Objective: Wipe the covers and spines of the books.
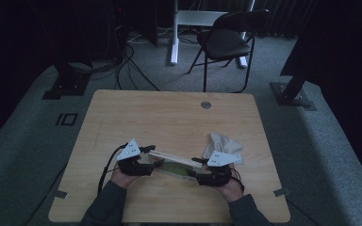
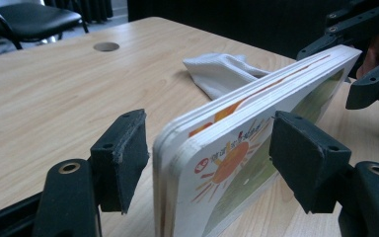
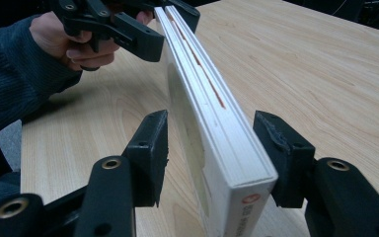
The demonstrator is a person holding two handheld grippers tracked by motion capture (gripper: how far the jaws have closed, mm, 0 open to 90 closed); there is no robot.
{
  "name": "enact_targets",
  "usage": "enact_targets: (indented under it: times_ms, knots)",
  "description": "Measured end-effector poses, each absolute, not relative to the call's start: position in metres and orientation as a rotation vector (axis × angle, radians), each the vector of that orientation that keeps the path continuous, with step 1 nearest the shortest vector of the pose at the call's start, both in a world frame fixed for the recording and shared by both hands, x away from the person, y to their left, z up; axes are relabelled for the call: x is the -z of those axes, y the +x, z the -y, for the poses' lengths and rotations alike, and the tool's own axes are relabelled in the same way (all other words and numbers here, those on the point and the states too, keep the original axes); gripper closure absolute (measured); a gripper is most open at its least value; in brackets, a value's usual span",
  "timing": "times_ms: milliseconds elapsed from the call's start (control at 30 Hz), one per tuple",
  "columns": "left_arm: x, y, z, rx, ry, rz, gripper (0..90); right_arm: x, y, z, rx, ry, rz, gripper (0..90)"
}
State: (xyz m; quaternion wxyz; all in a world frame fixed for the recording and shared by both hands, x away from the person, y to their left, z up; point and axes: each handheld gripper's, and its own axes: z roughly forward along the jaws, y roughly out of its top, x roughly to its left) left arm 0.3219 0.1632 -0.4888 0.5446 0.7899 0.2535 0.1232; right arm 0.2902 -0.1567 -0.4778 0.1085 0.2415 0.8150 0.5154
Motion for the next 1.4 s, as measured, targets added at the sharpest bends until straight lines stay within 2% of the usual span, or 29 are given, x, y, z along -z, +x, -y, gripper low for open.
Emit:
enact_targets:
  times_ms: [333, 500, 600, 967, 1400]
  knots:
    - [0.492, 0.324, -0.161, -0.185, 1.880, -0.595, 32.5, 0.480, 0.291, 0.160, -1.506, 0.730, -2.393, 46.2]
    - [0.492, 0.323, -0.161, -0.199, 1.889, -0.602, 35.4, 0.481, 0.291, 0.162, -1.499, 0.744, -2.388, 45.3]
    - [0.492, 0.320, -0.162, -0.217, 1.899, -0.597, 39.8, 0.484, 0.292, 0.165, -1.470, 0.769, -2.379, 41.5]
    - [0.492, 0.308, -0.165, -0.249, 1.926, -0.550, 54.3, 0.488, 0.294, 0.175, -1.447, 0.832, -2.356, 40.4]
    - [0.493, 0.300, -0.162, -0.175, 1.939, -0.474, 71.7, 0.493, 0.300, 0.182, -1.380, 0.938, -2.332, 40.4]
